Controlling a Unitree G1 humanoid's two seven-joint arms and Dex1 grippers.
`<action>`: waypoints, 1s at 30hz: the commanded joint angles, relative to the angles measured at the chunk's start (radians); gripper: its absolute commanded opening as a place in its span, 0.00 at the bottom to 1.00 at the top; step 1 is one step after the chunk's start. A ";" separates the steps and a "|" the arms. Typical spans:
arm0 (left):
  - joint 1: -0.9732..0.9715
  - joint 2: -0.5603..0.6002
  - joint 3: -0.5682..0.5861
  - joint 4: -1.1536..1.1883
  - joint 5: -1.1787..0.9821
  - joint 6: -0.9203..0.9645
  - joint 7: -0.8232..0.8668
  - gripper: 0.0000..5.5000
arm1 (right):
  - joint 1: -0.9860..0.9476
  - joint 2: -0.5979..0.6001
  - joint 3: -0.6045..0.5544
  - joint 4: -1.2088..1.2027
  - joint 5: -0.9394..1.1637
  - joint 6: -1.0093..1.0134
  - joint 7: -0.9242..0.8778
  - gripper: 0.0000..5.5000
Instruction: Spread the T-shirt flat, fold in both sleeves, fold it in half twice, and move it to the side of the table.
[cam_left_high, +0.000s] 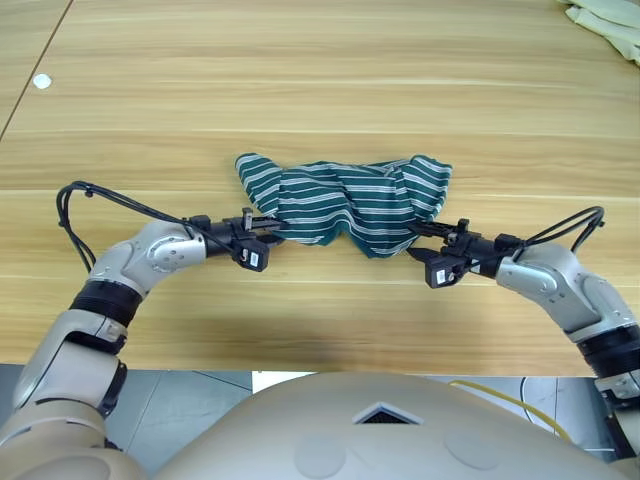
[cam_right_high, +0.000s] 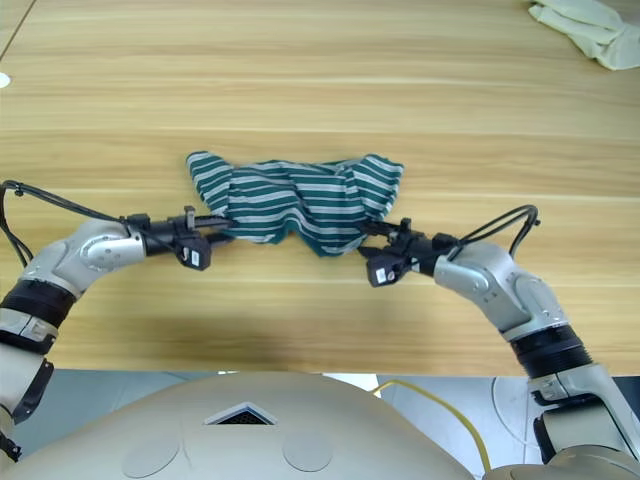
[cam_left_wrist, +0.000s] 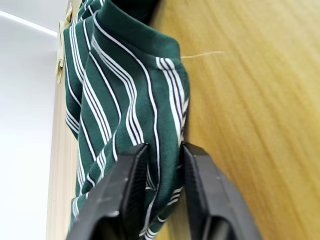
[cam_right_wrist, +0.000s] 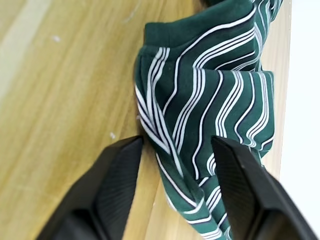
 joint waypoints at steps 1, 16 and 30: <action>0.008 0.004 -0.028 0.039 0.043 0.008 -0.017 0.10 | 0.005 -0.001 0.017 0.026 -0.030 0.022 0.017 0.29; 0.006 0.008 0.010 -0.016 -0.179 0.037 -0.181 0.00 | -0.017 0.007 0.003 0.070 -0.011 0.013 -0.021 0.01; -0.063 0.024 0.303 -0.114 -0.772 0.022 -0.322 0.00 | -0.168 0.011 -0.371 0.103 0.435 0.015 -0.115 0.01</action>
